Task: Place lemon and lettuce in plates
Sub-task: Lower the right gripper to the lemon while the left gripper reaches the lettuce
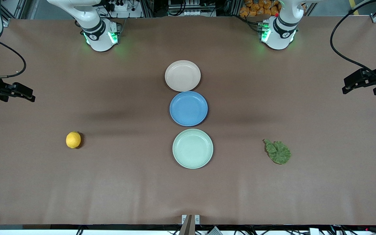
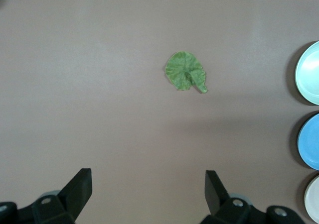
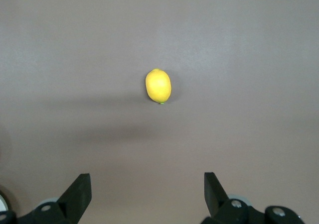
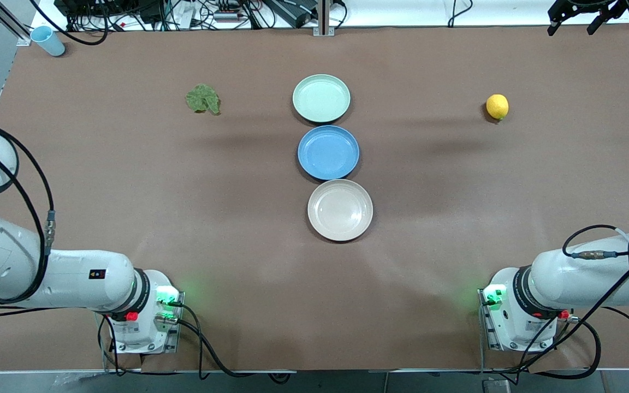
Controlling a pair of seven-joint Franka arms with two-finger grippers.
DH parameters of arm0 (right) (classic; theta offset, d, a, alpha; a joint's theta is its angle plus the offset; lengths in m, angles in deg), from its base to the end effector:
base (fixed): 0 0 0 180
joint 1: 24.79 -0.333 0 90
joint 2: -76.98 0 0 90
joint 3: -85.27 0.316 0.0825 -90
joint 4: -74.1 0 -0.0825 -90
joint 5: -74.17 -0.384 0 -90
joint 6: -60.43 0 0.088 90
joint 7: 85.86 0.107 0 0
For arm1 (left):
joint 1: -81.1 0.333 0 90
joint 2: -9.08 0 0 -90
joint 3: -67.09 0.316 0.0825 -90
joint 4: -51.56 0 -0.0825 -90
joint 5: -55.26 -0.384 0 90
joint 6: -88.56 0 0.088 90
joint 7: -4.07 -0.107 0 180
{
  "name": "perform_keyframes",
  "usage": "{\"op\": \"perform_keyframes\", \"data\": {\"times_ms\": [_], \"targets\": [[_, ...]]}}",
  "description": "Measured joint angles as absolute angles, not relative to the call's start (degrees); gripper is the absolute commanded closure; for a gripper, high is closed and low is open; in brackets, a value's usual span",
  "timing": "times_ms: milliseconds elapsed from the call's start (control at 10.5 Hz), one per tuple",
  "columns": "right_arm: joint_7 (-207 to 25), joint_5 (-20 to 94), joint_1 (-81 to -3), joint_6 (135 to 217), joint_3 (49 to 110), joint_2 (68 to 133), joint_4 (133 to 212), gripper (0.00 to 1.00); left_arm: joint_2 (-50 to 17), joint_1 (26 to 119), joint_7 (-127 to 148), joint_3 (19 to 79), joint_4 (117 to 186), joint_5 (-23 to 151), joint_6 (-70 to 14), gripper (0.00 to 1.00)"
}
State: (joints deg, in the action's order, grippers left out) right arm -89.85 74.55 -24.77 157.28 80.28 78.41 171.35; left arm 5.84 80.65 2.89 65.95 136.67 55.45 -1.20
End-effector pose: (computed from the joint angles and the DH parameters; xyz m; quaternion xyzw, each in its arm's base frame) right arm 0.5648 -0.0496 0.5607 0.9998 -0.0085 -0.0162 0.0031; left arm 0.5721 -0.0159 0.6326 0.9996 -0.0242 0.0123 0.0023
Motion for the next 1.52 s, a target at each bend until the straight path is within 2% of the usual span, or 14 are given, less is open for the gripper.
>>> {"op": "perform_keyframes", "data": {"times_ms": [664, 949, 1518], "targets": [[-89.9, 74.5, -24.8, 157.3, 80.3, 78.4, 171.3, 0.0, 5.7, 80.7, 2.9, 66.1, 136.9, 55.4, -1.0, 0.0], [-90.4, 74.5, -24.7, 158.7, 80.2, 79.8, 171.6, 0.0, 1.4, 79.9, 2.9, 66.0, 138.0, 55.4, -1.6, 0.0], [-91.6, 72.1, -24.8, 167.6, 80.3, 89.9, 172.2, 0.0, -9.0, 77.3, 3.1, 65.6, 145.2, 55.4, -17.6, 0.0]]}}
